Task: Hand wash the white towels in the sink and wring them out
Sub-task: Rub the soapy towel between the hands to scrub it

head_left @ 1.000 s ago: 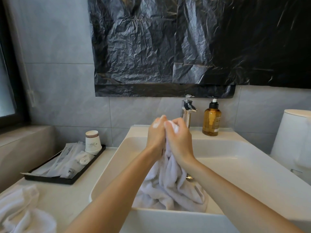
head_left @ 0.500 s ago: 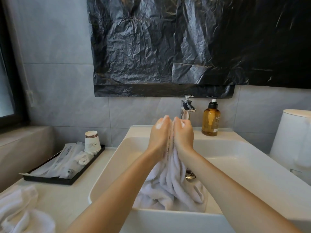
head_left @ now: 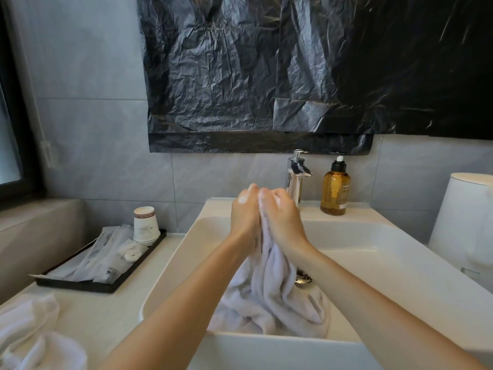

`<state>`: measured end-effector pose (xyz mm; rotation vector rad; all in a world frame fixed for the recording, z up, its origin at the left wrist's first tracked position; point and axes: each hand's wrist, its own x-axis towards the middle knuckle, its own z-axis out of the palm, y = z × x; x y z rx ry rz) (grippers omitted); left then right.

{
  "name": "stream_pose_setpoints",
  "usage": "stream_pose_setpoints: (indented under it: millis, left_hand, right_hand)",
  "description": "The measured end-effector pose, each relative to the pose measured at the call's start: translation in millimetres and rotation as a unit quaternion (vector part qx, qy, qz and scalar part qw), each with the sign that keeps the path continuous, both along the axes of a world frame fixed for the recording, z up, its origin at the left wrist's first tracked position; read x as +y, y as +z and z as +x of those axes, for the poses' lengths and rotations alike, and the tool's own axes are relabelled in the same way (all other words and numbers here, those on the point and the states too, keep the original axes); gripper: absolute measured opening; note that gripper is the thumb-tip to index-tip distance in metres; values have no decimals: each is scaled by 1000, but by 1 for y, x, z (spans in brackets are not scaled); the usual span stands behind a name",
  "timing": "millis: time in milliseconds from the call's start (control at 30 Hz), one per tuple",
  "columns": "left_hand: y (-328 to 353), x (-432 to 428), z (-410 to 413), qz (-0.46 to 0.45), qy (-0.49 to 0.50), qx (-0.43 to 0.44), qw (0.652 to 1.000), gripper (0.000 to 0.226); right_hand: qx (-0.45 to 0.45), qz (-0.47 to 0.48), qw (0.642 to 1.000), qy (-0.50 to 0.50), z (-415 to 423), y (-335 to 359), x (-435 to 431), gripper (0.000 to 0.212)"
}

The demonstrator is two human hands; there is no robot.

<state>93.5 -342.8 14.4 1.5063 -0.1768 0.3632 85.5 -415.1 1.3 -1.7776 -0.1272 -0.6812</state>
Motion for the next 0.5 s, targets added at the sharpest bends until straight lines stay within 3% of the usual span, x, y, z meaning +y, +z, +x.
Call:
stream_pose_setpoints:
  millis: [100, 233, 400, 500]
  left_hand:
    - [-1, -12, -9, -5, -55, 15, 998, 31]
    - [2, -5, -1, -51, -10, 43, 998, 34]
    - [-4, -11, -9, -37, -44, 77, 995, 36]
    - [1, -7, -4, -30, -7, 58, 998, 37]
  right_hand:
    - [54, 58, 996, -34, 14, 9, -14, 24]
    - [8, -20, 1000, 0, -5, -5, -2, 24]
    - [72, 42, 996, -32, 9, 7, -10, 27]
    - [20, -8, 1000, -19, -5, -3, -3, 26]
